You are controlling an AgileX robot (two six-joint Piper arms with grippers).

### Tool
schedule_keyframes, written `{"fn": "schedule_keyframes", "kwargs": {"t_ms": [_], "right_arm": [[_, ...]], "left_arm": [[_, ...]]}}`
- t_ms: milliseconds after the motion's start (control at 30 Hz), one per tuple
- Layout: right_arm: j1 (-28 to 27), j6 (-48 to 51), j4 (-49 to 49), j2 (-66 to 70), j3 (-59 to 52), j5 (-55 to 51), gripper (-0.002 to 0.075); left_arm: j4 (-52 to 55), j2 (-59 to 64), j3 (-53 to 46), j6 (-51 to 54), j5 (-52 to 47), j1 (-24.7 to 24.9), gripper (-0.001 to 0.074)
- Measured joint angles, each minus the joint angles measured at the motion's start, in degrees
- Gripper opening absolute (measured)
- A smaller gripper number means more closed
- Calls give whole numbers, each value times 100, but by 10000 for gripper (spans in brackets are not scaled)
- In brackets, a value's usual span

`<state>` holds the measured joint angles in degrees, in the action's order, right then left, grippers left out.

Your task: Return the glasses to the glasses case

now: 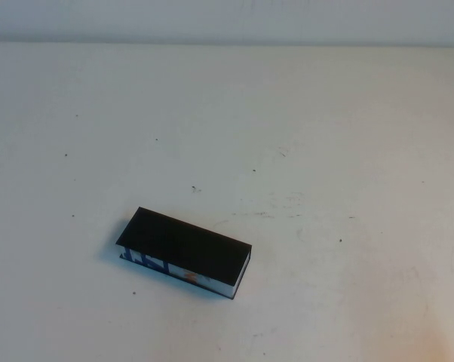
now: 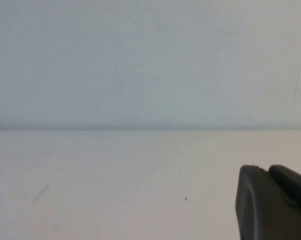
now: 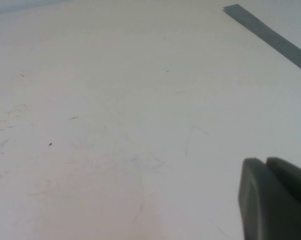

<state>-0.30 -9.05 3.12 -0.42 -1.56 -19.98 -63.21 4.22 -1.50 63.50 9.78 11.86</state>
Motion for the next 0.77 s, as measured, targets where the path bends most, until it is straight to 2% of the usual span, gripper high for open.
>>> {"fn": "schedule_keyframes", "kwargs": {"t_ms": [167, 333, 467, 767], "right_arm": [[0, 0, -12, 0, 0, 0, -13], [0, 0, -12, 0, 0, 0, -13], [0, 0, -12, -10, 0, 0, -13], [0, 0, -12, -10, 0, 0, -13]], "left_arm": [[3490, -52, 0, -3097, -114, -306, -1], [5669, -439, 0, -5214, -1760, -685, -1], [6475, -468, 0, -6350, -2906, -737, -1], [6838, -478, 0, -6630, -3058, -737, -1]]}}
